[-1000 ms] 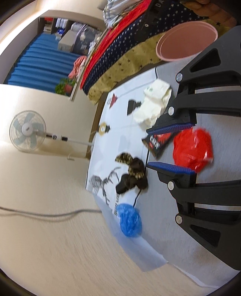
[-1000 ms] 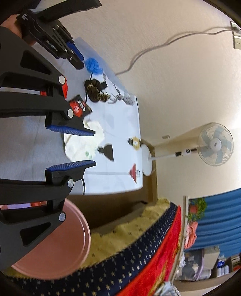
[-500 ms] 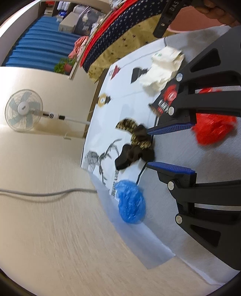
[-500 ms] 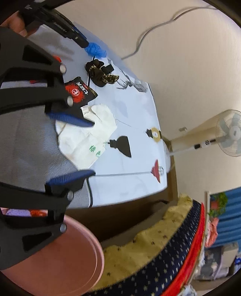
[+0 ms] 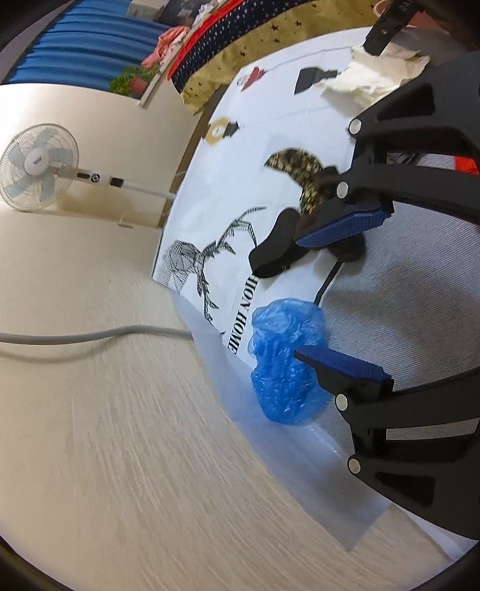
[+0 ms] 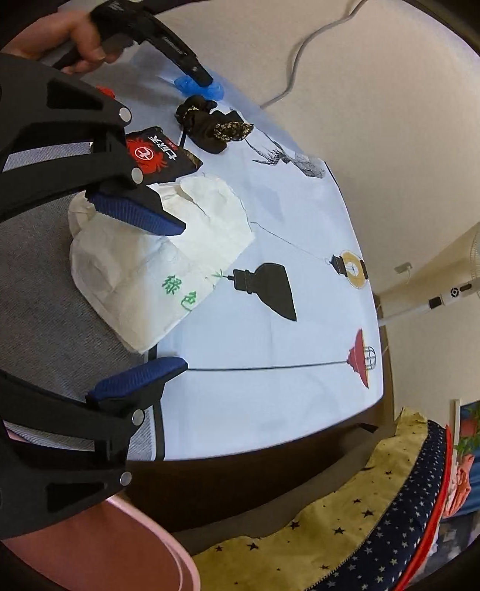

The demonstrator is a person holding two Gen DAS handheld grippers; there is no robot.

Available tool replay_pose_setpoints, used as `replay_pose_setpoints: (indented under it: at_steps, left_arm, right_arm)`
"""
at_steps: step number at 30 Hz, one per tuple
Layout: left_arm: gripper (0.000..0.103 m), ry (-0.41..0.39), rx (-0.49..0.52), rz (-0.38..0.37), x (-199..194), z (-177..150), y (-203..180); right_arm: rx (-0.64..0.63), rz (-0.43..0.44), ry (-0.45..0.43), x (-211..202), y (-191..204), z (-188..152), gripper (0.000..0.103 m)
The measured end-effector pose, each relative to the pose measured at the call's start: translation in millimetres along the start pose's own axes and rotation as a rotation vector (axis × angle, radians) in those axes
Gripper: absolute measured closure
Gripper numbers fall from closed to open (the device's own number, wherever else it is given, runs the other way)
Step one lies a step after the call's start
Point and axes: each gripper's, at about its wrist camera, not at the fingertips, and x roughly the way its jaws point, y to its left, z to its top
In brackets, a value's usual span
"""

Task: Collect trash
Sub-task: 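Grasp the white napkin with the right tool while the left tool grasps the blue plastic bag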

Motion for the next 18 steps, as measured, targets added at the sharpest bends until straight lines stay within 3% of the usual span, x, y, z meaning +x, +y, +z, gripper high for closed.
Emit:
replay_pose_setpoints:
  at_steps: [5, 11, 12, 16, 18]
  left_arm:
    - [0.046, 0.049, 0.012, 0.013, 19, 5, -1]
    - [0.046, 0.104, -0.009, 0.026, 34, 4, 5]
    - [0.05, 0.107, -0.012, 0.021, 34, 3, 6]
    - [0.091, 0.109, -0.011, -0.003, 31, 4, 7]
    - [0.1, 0.096, -0.01, -0.014, 25, 5, 8]
  right_arm:
    - [-0.018, 0.009, 0.009, 2, 2, 0, 0.041]
    - [-0.036, 0.043, 0.031, 1, 3, -3, 0.076]
    - [-0.044, 0.056, 0.037, 0, 5, -4, 0.082]
    - [-0.078, 0.092, 0.037, -8, 13, -6, 0.095]
    - [-0.101, 0.104, 0.021, -17, 18, -6, 0.097]
